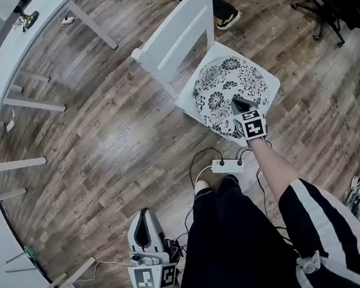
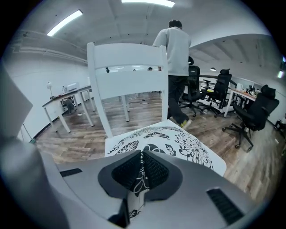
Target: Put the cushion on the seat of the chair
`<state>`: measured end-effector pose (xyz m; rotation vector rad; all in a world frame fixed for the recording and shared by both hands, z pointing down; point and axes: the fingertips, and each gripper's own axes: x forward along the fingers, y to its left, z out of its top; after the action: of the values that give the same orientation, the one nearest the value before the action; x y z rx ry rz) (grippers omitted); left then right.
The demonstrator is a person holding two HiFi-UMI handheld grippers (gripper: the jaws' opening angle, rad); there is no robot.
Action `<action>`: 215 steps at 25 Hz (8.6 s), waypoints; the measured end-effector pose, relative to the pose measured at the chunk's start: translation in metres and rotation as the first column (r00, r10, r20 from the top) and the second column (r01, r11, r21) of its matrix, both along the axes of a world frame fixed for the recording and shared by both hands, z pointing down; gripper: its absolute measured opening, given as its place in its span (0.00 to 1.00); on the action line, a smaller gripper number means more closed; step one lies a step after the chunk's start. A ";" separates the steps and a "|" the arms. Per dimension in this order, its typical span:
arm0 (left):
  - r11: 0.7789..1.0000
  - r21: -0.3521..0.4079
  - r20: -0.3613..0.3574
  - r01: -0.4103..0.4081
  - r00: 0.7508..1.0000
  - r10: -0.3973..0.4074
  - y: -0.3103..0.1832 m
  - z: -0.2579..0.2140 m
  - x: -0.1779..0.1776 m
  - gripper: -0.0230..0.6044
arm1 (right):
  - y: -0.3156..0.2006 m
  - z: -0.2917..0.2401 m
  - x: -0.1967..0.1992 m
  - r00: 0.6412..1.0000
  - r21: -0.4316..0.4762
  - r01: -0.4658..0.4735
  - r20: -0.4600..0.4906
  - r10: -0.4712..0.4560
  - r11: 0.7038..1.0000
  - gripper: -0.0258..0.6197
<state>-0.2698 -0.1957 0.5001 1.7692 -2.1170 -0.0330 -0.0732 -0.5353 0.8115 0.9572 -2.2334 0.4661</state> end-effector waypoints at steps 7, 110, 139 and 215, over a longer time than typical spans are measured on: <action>1.000 0.023 -0.023 0.020 1.000 -0.019 0.001 -0.005 0.000 0.05 | 0.002 0.015 -0.001 1.000 -0.060 0.016 0.016 -0.015 0.998 0.09; 0.652 0.377 0.166 -0.658 0.740 0.651 -0.055 -0.120 0.155 0.05 | 0.258 -0.450 0.029 0.812 0.574 -0.297 0.572 -0.115 0.764 0.07; 0.719 0.371 0.153 -0.588 0.802 0.577 0.116 -0.107 0.302 0.05 | 0.432 -0.442 0.157 0.781 0.546 -0.164 0.580 -0.230 0.821 0.07; 0.713 0.364 0.183 -0.599 0.797 0.576 0.377 -0.108 0.390 0.05 | 0.704 -0.445 0.232 0.766 0.568 -0.092 0.565 -0.307 0.818 0.07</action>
<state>0.1197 0.1814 0.3920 2.6572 -1.5419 -0.2728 0.1587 0.1684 0.3669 1.0408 -3.1598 0.0331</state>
